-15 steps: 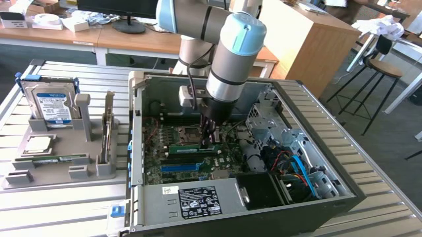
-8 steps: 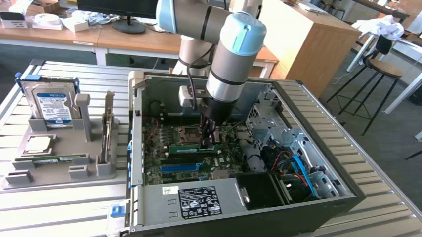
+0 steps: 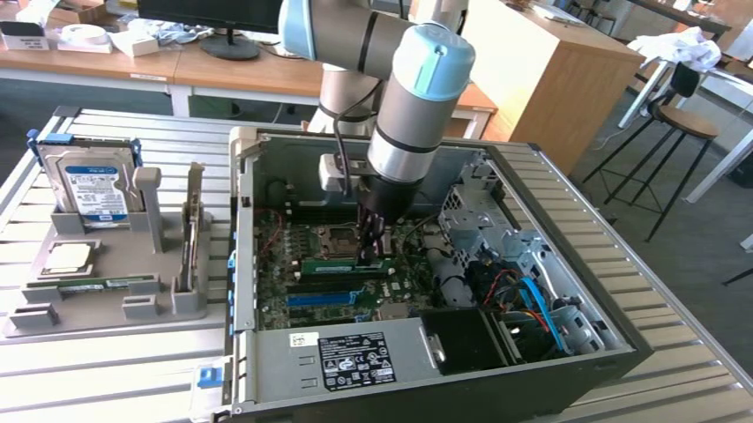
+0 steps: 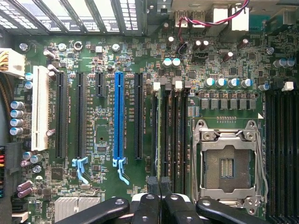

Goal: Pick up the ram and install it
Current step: 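Insert the ram into the slot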

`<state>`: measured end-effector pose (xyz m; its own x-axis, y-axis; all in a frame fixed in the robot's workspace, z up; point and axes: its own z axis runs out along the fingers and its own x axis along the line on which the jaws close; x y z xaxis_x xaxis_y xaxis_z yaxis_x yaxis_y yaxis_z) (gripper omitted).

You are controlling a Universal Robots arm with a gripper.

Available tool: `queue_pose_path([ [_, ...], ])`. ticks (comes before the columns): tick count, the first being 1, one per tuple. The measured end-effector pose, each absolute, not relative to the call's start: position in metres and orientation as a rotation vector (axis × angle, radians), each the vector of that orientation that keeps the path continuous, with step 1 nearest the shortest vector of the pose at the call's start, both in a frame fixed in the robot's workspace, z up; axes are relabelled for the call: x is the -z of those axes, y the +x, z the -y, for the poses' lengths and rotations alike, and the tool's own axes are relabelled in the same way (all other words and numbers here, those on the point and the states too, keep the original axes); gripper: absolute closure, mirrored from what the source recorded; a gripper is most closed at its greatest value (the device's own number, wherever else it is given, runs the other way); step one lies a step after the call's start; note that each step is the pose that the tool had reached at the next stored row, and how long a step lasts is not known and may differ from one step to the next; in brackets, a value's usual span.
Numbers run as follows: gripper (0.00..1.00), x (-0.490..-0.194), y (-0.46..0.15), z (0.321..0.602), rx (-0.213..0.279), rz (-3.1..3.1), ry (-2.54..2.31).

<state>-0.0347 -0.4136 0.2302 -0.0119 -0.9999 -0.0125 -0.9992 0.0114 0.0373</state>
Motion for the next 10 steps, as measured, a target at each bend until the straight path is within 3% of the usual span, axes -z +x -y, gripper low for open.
queue_pose_path([
  [10,0.89,-0.2302,-0.0338,0.4136,0.055,2.218,2.200],
])
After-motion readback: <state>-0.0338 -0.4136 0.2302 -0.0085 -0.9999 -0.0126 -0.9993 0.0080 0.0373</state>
